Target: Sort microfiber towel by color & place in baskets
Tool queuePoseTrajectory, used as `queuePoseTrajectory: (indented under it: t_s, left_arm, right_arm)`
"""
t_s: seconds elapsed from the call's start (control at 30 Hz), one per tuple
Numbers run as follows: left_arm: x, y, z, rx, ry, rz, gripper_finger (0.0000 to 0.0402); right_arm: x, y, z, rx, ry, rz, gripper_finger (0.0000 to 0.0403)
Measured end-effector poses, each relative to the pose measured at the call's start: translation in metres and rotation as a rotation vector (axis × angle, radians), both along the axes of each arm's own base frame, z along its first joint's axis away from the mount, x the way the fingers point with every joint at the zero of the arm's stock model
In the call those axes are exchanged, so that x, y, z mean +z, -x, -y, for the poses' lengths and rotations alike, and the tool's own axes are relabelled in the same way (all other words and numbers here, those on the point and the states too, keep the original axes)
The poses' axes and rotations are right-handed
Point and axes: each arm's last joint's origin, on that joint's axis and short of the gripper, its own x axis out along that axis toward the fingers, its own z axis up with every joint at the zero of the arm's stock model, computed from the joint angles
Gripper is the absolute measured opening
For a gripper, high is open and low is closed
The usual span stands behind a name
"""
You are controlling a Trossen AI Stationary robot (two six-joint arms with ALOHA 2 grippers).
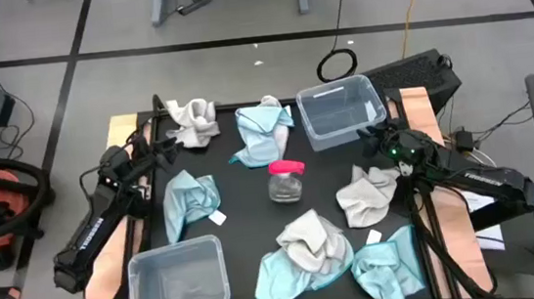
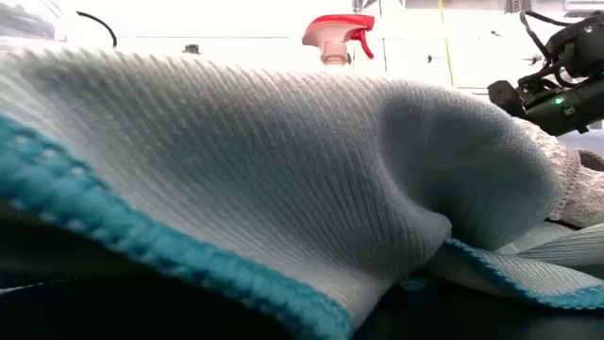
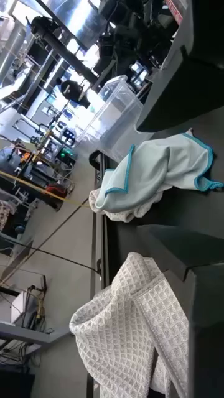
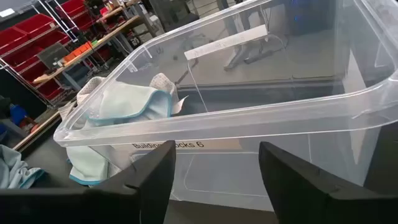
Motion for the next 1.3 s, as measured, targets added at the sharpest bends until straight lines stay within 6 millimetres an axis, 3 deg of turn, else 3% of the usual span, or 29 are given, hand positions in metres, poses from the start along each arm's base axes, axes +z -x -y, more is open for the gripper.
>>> queuePoseTrajectory:
  t_s: [1.3]
  left_arm:
    - [0.0, 0.0, 0.0, 0.0, 0.0, 0.0, 0.0262]
  right_arm:
    - [0.0, 0.0, 0.0, 0.0, 0.0, 0.0, 0.0221]
